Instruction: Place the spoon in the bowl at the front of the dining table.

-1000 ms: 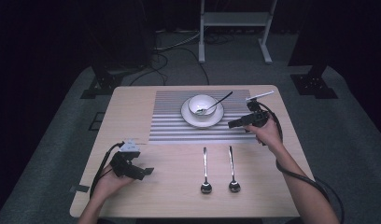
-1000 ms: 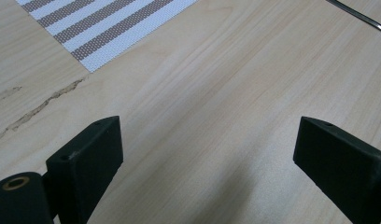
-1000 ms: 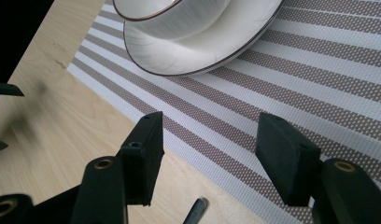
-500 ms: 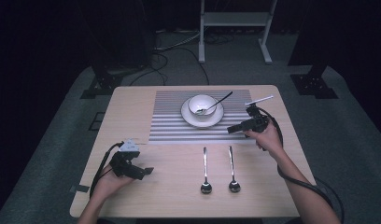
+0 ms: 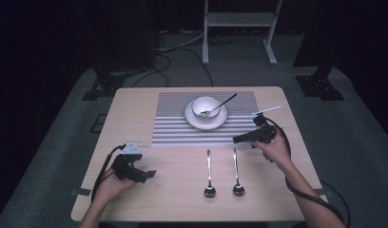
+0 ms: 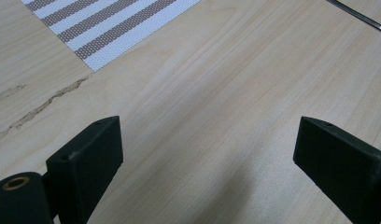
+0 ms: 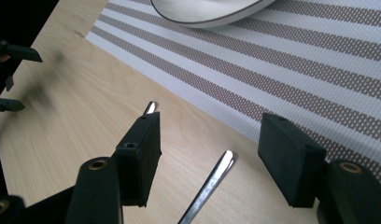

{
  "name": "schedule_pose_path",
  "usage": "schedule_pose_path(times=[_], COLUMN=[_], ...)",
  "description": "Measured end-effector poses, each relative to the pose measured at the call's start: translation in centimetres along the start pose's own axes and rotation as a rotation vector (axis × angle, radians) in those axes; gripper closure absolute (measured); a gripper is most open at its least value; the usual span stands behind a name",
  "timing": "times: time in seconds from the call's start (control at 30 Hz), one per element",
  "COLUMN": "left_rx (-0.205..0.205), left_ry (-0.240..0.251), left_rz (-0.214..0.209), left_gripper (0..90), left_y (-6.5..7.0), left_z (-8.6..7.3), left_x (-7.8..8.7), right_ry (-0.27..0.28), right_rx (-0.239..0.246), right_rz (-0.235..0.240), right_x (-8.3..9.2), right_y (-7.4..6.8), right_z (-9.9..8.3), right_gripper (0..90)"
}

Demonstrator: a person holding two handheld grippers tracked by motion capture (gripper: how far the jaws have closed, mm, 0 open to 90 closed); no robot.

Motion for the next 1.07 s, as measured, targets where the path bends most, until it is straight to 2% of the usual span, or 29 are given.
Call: schedule_pose_path(times=[0.83,0.93,1.0,1.07], left_rx=[0.008,0.010,0.013,0.013], left_ry=[0.009,0.015,0.024,0.026], left_rz=[0.005,0.008,0.005,0.007], left_gripper=[7.2,7.2,7.2,7.2], left_y=[0.0,0.0,0.0,0.0], left_z=[0.0,0.0,0.1,0.1], left_x=[0.1,0.3,0.4,0.4], right_ry=[0.052,0.093,0.108,0.110], right_rx=[0.036,0.024,0.005,0.011], right_rz=[0.006,0.002,0.028,0.035], right_x=[0.8,1.1,1.5,1.6], right_y=[-1.3,-1.5,-1.7,-2.0], right_z=[-5.0,-5.8,-6.3,-6.9], right_gripper=[36.8,37.3,36.7,36.5])
Point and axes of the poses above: each handheld gripper's, and its own axes: x roughly backward along the jaws, z roughly out of its top, y roughly to its right, the point moved 6 cm from there along -x, roughly forward along the jaws, and after that the axes turned 11 degrees about -z, right-handed, at the moved point
